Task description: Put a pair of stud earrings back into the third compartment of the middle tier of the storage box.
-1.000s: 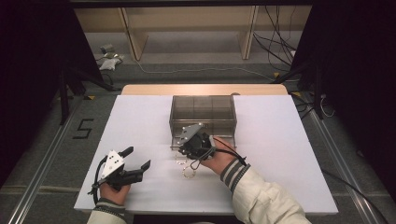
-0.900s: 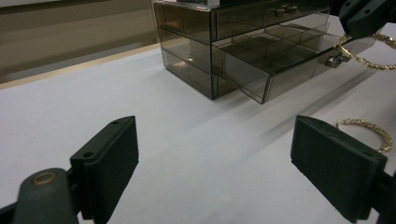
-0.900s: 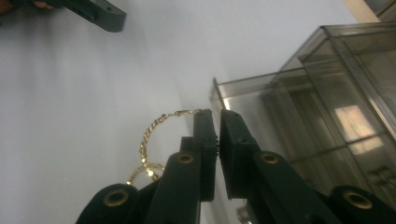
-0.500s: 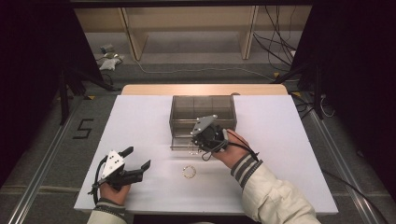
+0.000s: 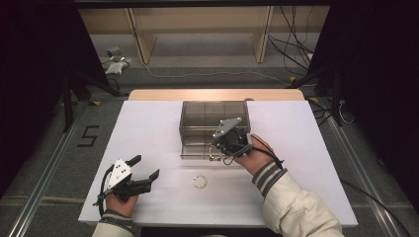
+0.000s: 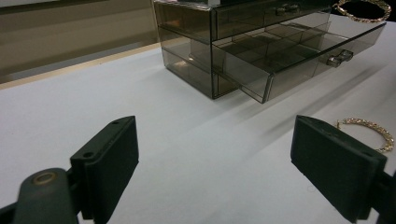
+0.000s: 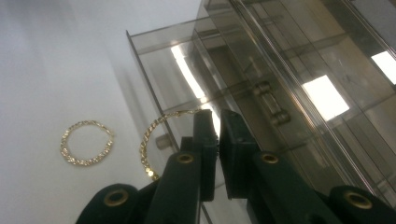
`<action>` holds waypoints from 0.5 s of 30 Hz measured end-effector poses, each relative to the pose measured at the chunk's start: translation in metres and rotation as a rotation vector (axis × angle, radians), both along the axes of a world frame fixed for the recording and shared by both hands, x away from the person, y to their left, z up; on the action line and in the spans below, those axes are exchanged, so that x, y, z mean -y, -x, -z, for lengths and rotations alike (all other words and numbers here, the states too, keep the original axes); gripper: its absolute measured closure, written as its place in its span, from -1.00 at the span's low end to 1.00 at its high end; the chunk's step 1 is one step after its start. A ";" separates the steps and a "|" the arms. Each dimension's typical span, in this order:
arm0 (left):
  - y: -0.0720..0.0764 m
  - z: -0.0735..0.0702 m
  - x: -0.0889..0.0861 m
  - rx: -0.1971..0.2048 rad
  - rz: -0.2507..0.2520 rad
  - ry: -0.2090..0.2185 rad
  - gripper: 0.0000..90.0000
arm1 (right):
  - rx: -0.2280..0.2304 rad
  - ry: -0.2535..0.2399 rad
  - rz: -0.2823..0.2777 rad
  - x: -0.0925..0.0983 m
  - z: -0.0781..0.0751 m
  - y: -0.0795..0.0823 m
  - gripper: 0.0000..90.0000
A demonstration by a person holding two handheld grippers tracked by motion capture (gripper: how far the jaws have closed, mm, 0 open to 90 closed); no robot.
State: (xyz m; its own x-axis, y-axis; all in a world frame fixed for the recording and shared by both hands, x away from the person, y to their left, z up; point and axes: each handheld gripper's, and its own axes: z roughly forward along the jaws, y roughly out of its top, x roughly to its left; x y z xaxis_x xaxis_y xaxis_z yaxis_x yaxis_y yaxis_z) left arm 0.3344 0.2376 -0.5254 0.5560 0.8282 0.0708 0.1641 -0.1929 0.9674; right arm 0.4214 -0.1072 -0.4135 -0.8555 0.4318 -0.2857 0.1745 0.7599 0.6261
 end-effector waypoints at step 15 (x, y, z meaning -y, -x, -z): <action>0.000 0.000 0.000 -0.001 0.000 -0.001 -0.66 | -0.010 0.039 0.096 0.026 0.011 -0.016 0.89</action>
State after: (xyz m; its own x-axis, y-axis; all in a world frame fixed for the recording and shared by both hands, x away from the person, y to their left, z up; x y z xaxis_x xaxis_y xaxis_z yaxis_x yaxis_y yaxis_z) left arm 0.3344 0.2374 -0.5254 0.5558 0.8283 0.0709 0.1653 -0.1937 0.9670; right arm 0.4373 -0.1330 -0.4240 -0.8139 0.5004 -0.2953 0.2539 0.7634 0.5939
